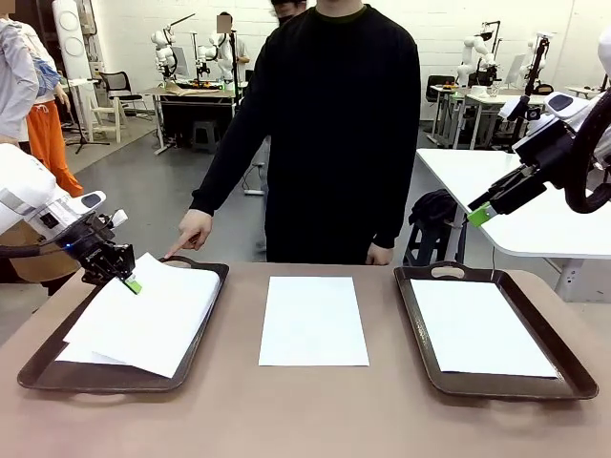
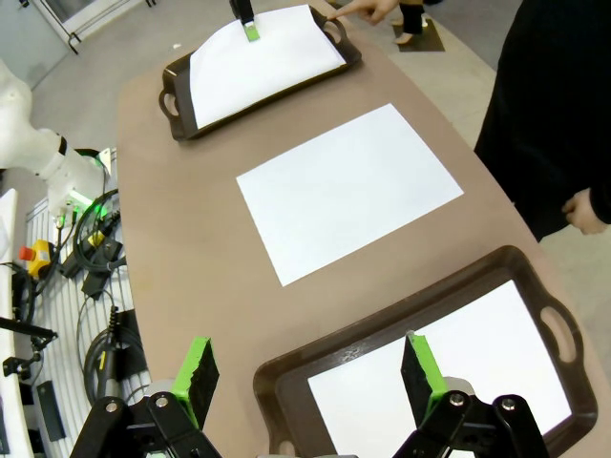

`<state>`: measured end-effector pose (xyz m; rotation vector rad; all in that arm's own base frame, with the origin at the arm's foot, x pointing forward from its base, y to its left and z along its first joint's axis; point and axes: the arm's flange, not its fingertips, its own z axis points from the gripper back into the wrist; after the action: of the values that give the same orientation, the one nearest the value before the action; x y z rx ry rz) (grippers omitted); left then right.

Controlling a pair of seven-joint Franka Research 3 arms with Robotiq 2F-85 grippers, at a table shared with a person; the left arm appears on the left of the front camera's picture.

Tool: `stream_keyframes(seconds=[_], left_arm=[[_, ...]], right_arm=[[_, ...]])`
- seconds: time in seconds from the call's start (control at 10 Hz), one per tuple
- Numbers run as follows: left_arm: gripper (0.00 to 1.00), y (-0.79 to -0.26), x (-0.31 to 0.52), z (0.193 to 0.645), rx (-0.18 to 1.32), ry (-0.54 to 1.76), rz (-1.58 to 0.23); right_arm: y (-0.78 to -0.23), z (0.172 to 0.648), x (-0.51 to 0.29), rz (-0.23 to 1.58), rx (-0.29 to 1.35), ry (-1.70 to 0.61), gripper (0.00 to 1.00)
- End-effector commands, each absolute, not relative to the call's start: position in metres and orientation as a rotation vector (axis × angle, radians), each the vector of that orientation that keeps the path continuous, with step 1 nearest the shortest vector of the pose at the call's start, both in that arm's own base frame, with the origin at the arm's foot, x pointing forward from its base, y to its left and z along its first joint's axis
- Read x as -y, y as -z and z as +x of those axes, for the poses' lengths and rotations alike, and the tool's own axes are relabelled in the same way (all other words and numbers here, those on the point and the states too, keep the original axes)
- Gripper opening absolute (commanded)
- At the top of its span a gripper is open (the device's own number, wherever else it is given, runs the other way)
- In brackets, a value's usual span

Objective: Sort the A4 documents.
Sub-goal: Place the A4 Paper in the designated Handle tray.

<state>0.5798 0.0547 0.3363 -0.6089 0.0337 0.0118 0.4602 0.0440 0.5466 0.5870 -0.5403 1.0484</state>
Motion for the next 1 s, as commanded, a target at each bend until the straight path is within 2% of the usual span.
stream_keyframes(seconds=[0.0,0.5,0.9], left_arm=[[0.01,-0.342,-0.053,0.577,-0.015,-0.039,-0.530],[0.01,-0.328,-0.066,0.576,-0.008,-0.119,-0.465],[0.01,-0.323,-0.063,0.576,0.040,-0.150,-0.542]], right_arm=[[-0.546,0.460,-0.044,0.590,0.539,-1.052,1.00],[-0.546,0.460,-0.044,0.590,0.539,-1.052,1.00],[-0.546,0.460,-0.044,0.590,0.539,-1.052,1.00]])
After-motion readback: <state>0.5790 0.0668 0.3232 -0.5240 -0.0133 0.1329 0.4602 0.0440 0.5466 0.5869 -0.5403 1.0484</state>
